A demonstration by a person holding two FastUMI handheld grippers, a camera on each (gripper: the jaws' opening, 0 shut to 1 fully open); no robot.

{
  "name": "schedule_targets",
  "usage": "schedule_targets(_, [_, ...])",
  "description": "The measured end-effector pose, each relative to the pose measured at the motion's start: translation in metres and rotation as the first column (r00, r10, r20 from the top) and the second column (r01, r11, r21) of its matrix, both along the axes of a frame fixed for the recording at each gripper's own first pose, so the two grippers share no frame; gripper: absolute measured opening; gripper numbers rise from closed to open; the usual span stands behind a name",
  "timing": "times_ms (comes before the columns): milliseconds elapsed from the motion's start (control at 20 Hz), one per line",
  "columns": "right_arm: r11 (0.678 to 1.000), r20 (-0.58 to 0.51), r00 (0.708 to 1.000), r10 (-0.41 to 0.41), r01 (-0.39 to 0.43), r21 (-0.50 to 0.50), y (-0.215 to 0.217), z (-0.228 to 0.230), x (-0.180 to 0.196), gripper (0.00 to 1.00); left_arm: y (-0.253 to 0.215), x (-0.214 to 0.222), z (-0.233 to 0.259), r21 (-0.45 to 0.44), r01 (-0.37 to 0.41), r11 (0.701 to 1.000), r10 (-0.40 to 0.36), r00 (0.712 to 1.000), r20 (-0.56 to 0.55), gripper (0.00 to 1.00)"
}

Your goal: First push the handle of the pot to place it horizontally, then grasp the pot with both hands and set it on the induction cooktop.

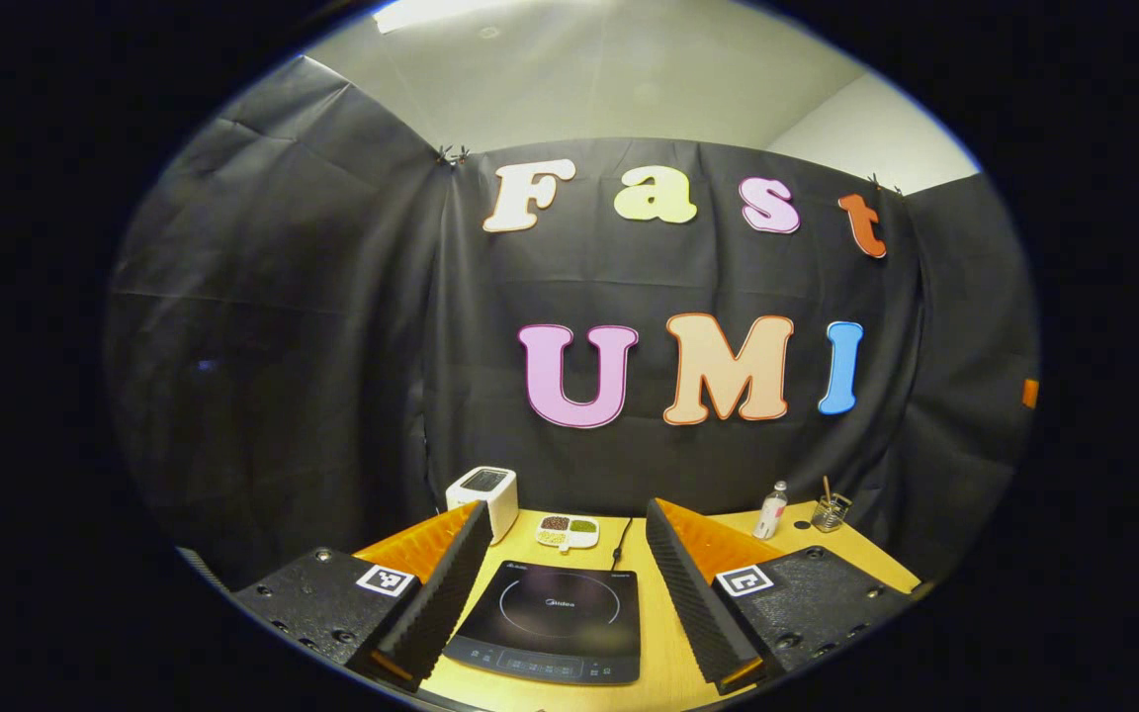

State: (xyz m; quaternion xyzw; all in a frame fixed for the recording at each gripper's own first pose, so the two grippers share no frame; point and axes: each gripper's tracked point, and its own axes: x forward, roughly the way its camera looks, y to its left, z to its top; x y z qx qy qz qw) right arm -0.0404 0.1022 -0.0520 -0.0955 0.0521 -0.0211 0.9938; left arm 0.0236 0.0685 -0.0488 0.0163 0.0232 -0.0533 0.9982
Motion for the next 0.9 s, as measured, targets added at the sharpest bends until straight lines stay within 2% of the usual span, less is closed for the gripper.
schedule_targets(300, [0.998, -0.108, 0.993, 0.039, -0.034, 0.048, 0.017, -0.044, 0.006, 0.11, 0.008, 0.001, 0.0, 0.025, -0.013, 1.0, 0.013, 1.0, 0.005, 0.92])
schedule_targets(550, [0.995, -0.245, 0.966, 0.079, -0.062, 0.079, 0.02, -0.091, 0.022, 0.11, 0.001, 0.01, 0.006, 0.05, -0.034, 0.998, 0.033, 0.999, 0.02, 0.92])
schedule_targets(650, [0.991, -0.313, 0.944, 0.105, -0.074, 0.109, 0.023, -0.116, 0.032, 0.11, -0.008, 0.016, 0.003, 0.061, -0.04, 0.997, 0.039, 0.999, 0.018, 0.92])
schedule_targets(700, [0.988, -0.346, 0.93, 0.121, -0.08, 0.131, 0.024, -0.129, 0.037, 0.11, -0.014, 0.021, 0.002, 0.066, -0.045, 0.997, 0.044, 0.999, 0.018, 0.95])
schedule_targets(750, [0.984, -0.378, 0.916, 0.138, -0.084, 0.155, 0.025, -0.141, 0.043, 0.11, -0.02, 0.023, 0.002, 0.067, -0.049, 0.997, 0.047, 0.999, 0.018, 0.92])
schedule_targets(900, [0.971, -0.473, 0.865, 0.167, -0.063, 0.229, 0.021, -0.18, 0.06, 0.11, -0.043, 0.035, 0.0, 0.061, -0.058, 0.996, 0.057, 0.998, 0.008, 0.92])
